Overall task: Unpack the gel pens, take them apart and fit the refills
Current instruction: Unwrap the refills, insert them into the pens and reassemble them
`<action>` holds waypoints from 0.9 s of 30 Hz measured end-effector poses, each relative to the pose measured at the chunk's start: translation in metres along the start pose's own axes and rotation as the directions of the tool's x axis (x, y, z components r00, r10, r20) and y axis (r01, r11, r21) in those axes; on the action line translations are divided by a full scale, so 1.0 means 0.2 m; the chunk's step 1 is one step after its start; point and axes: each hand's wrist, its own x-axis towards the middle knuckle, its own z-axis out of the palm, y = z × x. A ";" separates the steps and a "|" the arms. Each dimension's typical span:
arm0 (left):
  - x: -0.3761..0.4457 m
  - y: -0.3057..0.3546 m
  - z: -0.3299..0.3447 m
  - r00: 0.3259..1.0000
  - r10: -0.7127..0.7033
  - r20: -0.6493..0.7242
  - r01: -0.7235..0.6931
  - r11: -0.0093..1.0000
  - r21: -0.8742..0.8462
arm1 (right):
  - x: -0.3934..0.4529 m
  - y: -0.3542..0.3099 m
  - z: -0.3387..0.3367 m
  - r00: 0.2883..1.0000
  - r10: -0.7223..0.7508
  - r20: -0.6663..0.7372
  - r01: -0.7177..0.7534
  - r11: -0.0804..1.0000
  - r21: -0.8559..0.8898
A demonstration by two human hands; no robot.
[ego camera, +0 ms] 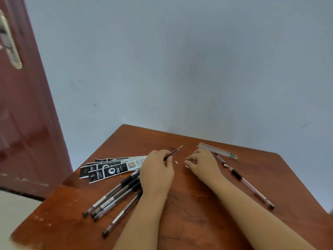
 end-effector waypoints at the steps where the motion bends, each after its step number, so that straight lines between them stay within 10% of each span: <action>1: 0.00 0.00 0.00 1.000 -0.003 0.003 0.003 1.000 0.003 | 0.02 -0.01 0.01 1.000 0.013 0.002 -0.013 1.000 -0.016; 12: 0.00 -0.02 0.01 0.999 0.039 0.007 -0.039 0.998 0.041 | 0.01 -0.01 0.05 0.998 0.047 0.046 -0.044 0.996 -0.076; 17: -0.03 0.00 0.02 0.993 0.115 0.038 -0.117 0.991 0.070 | -0.08 0.07 -0.08 0.989 -0.008 -0.149 0.008 1.000 -0.002; 27: -0.10 0.06 0.08 0.960 0.243 0.137 -0.259 0.959 0.114 | -0.35 0.40 -0.32 0.935 0.352 -0.041 -0.348 0.889 -0.297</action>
